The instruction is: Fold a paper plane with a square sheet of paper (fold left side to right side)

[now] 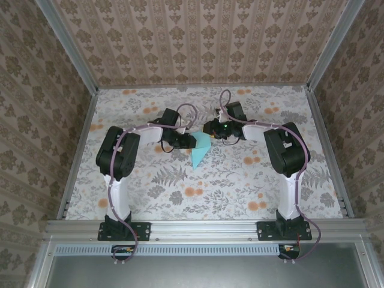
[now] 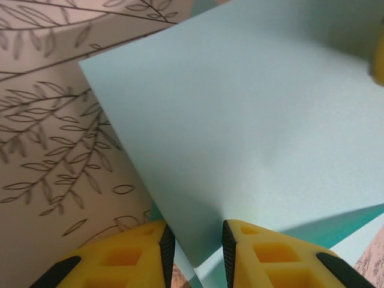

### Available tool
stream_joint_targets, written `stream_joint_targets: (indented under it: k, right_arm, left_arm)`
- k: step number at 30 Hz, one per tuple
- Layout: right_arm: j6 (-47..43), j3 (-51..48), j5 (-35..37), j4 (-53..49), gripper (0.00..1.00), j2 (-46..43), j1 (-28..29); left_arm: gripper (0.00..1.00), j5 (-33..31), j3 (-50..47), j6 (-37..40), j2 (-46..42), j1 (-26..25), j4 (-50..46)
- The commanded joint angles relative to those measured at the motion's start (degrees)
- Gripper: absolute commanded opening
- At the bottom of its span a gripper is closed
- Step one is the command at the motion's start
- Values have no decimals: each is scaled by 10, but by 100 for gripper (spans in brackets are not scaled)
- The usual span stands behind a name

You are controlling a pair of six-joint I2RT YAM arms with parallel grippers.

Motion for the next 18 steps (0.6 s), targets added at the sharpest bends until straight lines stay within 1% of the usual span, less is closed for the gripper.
stream_joint_targets:
  k: [1, 4, 6, 9, 11, 14, 18]
  right_arm:
    - [-45, 21, 3, -89, 12, 0, -2]
    - [-67, 22, 14, -143, 0, -18, -2]
    - [-72, 21, 21, -180, 0, -31, -2]
    - [-59, 14, 40, -228, 0, -56, -2]
    - [-42, 13, 52, -267, 0, -69, -2]
    - [-20, 15, 63, -308, 0, -82, -2]
    - [-3, 18, 82, -338, 0, -94, -1]
  left_arm:
    - [36, 18, -14, 18, -26, -7, -8]
    - [45, 5, -27, 21, -71, -7, -16]
    - [51, -11, -36, 25, -108, -7, -29]
    - [55, -48, -58, 33, -180, -10, -52]
    - [57, -80, -74, 44, -232, -23, -77]
    - [61, -129, -95, 56, -293, -67, -115]
    - [64, -189, -110, 34, -324, -152, -144]
